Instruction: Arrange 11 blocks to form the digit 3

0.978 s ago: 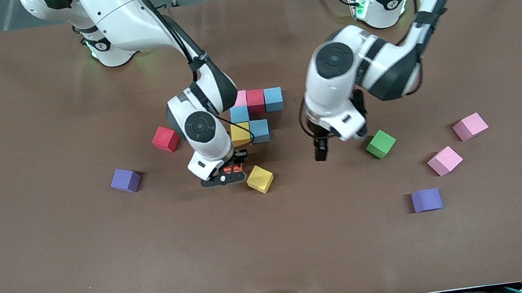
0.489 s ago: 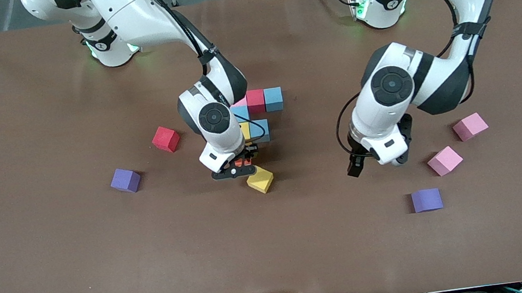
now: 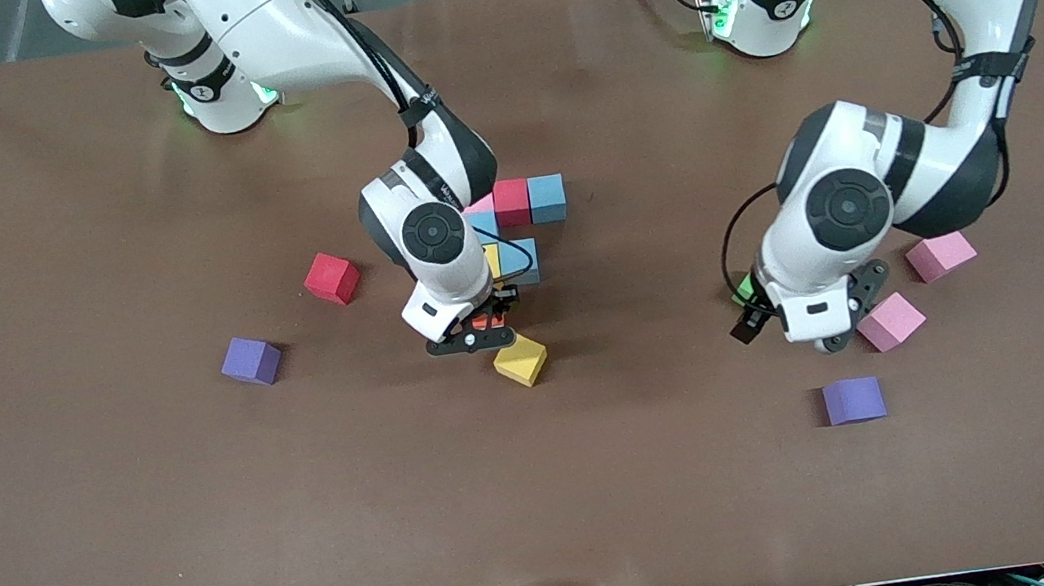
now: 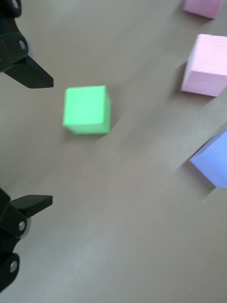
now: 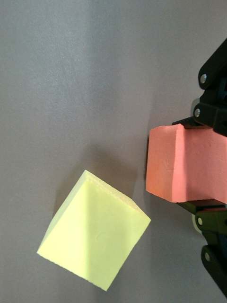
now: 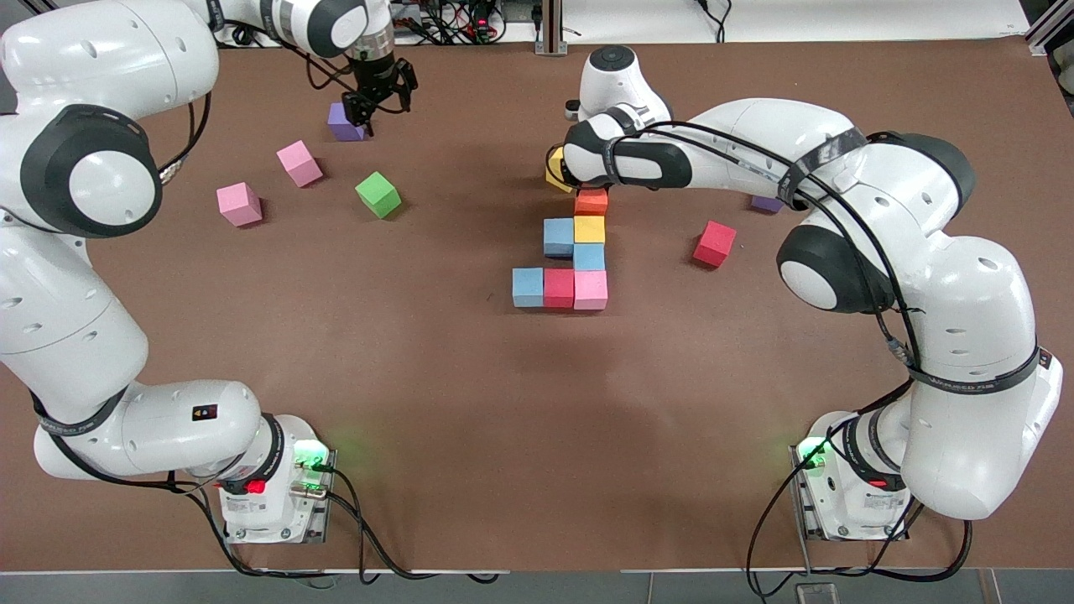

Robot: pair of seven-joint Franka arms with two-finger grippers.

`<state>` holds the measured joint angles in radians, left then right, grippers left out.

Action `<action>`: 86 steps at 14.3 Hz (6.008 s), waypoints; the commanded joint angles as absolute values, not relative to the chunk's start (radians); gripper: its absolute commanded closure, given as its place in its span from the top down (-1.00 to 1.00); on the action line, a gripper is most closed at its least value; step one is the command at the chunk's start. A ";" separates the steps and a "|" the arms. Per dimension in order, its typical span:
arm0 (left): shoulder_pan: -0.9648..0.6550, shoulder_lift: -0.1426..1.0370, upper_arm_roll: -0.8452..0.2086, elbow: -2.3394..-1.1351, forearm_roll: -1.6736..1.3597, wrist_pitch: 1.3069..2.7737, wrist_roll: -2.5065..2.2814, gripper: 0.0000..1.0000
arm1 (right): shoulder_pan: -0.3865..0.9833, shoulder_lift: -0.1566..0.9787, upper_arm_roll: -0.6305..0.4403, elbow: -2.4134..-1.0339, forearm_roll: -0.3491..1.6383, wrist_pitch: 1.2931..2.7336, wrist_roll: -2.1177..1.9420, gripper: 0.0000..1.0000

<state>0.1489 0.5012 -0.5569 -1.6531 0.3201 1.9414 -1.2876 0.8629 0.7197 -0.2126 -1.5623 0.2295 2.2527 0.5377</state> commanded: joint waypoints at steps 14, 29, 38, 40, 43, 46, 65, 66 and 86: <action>0.337 0.495 -0.560 -2.078 0.336 2.419 -1.307 0.98 | 0.894 0.730 -0.227 -1.572 0.224 2.249 0.561 -0.96; 0.295 0.570 -0.604 -1.829 0.354 2.321 -1.359 -0.72 | 0.900 0.736 -0.226 -1.577 0.201 2.247 0.561 -0.92; 0.250 0.554 -0.724 -1.697 0.259 2.079 -1.599 -0.70 | 0.902 0.741 -0.225 -1.577 0.196 2.249 0.560 -0.03; 0.215 0.571 -0.723 -1.681 0.270 2.085 -1.647 -0.70 | 0.897 0.742 -0.225 -1.574 0.196 2.249 0.560 1.00; 0.157 0.577 -0.719 -1.692 0.268 2.085 -1.780 -0.70 | 0.897 0.742 -0.225 -1.569 0.196 2.247 0.560 1.00; 0.137 0.577 -0.724 -1.724 0.255 2.092 -1.908 -0.68 | 0.894 0.736 -0.225 -1.565 0.198 2.246 0.558 1.00; -0.069 0.658 -0.709 -1.868 0.455 2.327 -2.602 -0.64 | 0.675 0.574 -0.429 -1.627 0.195 2.081 0.359 1.00; -0.069 0.663 -0.709 -1.870 0.463 2.327 -2.606 -0.64 | 0.675 0.557 -0.437 -1.664 0.195 2.098 0.359 1.00; -0.109 0.698 -0.707 -1.876 0.526 2.342 -2.619 -0.64 | 0.632 0.382 -0.525 -2.217 0.215 2.551 0.324 1.00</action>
